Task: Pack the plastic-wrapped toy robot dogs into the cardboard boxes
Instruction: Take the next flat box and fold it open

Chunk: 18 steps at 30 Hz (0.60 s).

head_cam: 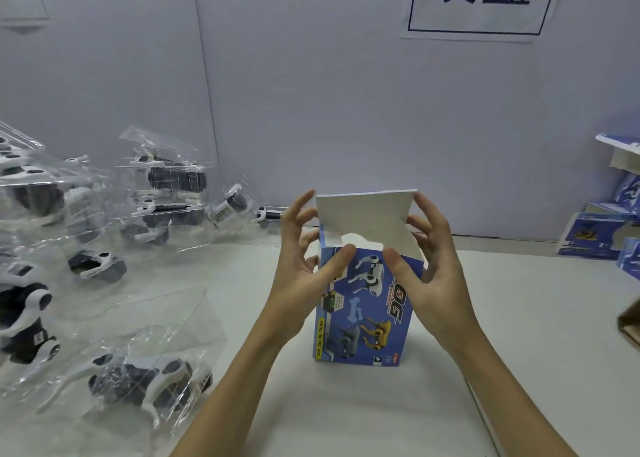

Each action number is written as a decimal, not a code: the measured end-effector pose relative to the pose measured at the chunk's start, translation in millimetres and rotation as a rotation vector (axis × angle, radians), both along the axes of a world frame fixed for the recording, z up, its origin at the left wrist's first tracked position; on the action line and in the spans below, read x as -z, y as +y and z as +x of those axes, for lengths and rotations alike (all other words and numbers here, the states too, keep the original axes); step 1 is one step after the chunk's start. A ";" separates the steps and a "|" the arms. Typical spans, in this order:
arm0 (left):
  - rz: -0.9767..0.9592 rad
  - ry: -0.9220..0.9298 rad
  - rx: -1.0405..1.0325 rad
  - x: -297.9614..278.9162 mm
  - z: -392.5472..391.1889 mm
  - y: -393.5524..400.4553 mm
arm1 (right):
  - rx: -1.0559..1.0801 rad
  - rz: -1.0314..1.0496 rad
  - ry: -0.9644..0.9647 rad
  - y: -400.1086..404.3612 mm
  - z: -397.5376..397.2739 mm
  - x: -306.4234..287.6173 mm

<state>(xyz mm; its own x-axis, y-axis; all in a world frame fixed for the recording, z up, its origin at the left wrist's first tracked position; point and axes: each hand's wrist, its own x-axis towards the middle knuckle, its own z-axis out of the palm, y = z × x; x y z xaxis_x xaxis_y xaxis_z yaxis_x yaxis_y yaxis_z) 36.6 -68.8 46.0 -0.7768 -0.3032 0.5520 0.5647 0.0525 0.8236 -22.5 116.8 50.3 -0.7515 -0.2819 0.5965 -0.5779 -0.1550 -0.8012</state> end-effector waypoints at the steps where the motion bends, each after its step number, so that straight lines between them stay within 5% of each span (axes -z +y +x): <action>1: 0.001 -0.040 0.029 -0.3 0.5 -0.8 | 0.012 0.019 0.002 0.0 -0.1 0.0; 18: -0.120 0.023 -0.065 -1.6 5.1 9.6 | -0.074 -0.060 -0.089 4.0 6.5 -0.3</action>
<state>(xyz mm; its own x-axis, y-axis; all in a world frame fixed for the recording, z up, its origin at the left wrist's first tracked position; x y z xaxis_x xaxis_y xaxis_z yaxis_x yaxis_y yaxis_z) 41.7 -59.2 47.7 -0.7441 -0.2835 0.6050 0.5757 0.1873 0.7959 -16.0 120.8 50.6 -0.7807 -0.3041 0.5460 -0.4904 -0.2434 -0.8368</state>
